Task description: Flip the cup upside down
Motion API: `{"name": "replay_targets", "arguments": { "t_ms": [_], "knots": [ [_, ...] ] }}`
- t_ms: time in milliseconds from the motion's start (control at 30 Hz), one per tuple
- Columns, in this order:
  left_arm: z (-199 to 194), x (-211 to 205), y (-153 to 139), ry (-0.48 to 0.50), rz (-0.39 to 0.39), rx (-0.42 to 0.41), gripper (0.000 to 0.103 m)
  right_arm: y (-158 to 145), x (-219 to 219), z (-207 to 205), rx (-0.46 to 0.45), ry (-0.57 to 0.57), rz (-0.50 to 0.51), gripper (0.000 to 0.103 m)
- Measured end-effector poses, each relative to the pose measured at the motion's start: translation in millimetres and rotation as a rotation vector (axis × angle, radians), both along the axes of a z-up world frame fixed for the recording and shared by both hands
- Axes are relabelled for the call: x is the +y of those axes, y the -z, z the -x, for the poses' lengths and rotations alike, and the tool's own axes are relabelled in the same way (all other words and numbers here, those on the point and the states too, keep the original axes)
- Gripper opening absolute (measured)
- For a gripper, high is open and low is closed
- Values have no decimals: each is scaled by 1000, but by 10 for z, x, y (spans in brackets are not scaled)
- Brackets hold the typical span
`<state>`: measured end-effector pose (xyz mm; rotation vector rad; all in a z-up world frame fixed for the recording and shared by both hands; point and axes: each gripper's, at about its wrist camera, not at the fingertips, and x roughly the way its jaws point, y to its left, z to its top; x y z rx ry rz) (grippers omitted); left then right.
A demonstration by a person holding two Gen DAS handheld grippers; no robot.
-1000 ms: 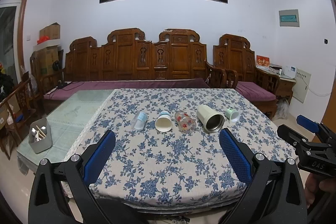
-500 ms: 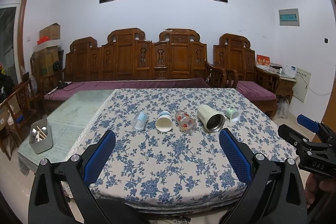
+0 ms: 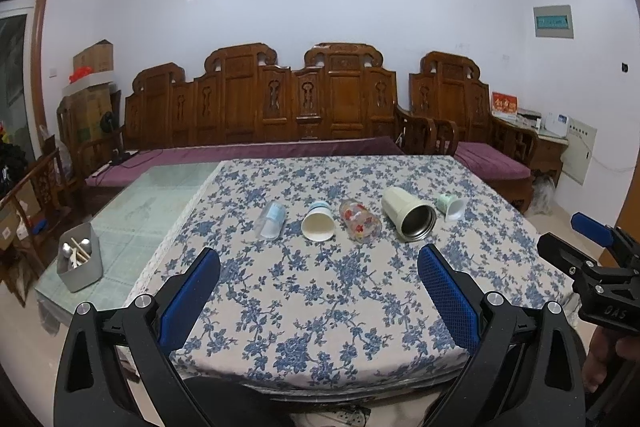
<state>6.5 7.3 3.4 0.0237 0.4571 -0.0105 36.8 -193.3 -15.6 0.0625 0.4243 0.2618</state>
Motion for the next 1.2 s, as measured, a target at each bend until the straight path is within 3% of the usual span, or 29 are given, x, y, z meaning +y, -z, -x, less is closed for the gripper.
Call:
{"name": "replay_targets", "arguments": {
  "t_ms": [400, 833, 1200],
  "knots": [
    [-502, 188, 238, 7, -48, 101, 95, 270, 96, -505, 82, -69, -6, 101],
    [-1487, 550, 526, -14, -18, 258, 95, 602, 402, -1425, 196, -125, 44, 101],
    [-2447, 927, 817, 23, 27, 392, 95, 892, 737, -2054, 298, -192, 62, 101]
  ]
}}
